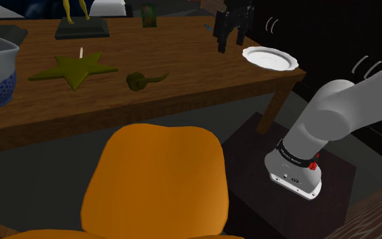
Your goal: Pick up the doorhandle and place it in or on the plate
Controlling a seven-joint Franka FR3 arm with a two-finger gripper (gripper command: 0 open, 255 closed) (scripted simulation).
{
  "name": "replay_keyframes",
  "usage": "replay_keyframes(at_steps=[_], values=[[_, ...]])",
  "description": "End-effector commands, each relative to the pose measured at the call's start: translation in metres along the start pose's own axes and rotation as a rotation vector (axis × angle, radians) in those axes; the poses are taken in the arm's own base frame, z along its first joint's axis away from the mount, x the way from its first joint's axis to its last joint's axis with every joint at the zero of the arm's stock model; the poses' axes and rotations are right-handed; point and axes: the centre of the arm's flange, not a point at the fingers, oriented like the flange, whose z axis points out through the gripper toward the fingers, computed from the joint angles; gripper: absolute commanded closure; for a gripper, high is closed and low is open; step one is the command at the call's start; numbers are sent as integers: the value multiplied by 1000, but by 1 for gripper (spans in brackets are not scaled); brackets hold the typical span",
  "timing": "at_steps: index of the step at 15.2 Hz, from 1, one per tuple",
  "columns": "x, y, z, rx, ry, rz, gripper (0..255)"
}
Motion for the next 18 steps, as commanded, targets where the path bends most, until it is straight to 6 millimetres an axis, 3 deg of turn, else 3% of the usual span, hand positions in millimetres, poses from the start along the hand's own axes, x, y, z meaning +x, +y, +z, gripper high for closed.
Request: replay_keyframes(at_steps=[1, 18], values=[[9, -31, -3, -11, 9, 4, 0], [70, -260, -4, -113, 83, 30, 0]])
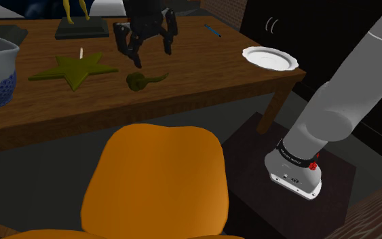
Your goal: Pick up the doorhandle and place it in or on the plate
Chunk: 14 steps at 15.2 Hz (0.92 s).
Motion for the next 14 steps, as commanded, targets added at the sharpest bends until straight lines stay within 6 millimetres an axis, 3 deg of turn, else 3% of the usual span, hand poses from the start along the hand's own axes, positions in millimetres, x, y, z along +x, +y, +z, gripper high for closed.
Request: replay_keyframes(at_steps=[1, 4, 12, 14], values=[[6, -27, -2, -11, 9, 7, 0], [17, -67, -3, -29, 22, 12, 0], [18, -68, 37, -30, 23, 12, 0], [18, -68, 37, -30, 23, 12, 0]])
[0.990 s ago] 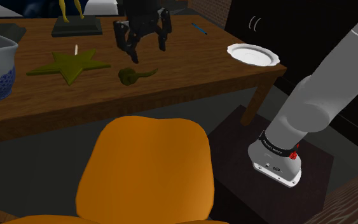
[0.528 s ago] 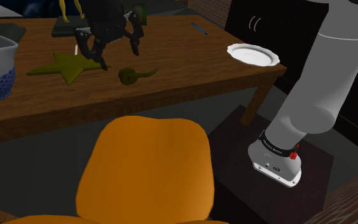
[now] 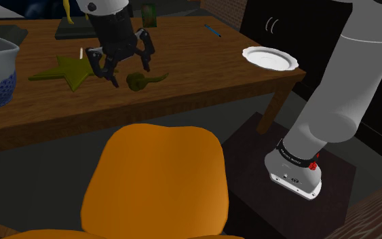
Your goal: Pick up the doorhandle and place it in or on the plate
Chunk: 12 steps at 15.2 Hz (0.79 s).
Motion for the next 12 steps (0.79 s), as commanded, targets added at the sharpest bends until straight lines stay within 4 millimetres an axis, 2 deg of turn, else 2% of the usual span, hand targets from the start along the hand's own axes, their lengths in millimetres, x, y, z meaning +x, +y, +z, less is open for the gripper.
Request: replay_keyframes(at_steps=[1, 6, 7, 12], values=[[0, 0, 2, 0, 0, 0, 0], [0, 0, 2, 0, 0, 0, 0], [0, 0, 2, 0, 0, 0, 255], [0, 0, 2, 0, 0, 0, 255]])
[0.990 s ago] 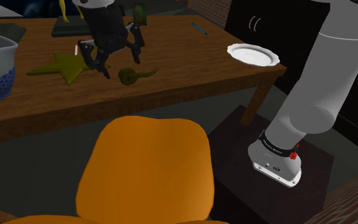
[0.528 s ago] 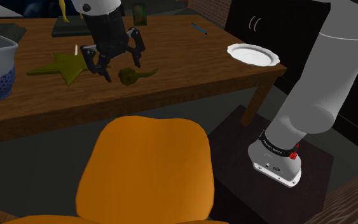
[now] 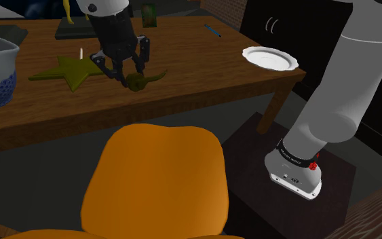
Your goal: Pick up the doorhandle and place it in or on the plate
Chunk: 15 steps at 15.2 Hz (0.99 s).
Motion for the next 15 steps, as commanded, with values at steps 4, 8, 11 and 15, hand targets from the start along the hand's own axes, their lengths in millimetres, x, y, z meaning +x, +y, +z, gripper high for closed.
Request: replay_keyframes(at_steps=[4, 8, 11, 15], values=[[0, 0, 0, -1, -1, 0, 255], [1, 3, -20, -1, -1, 0, 255], [1, 6, -36, -1, -1, 0, 255], [2, 9, -57, -1, -1, 0, 255]])
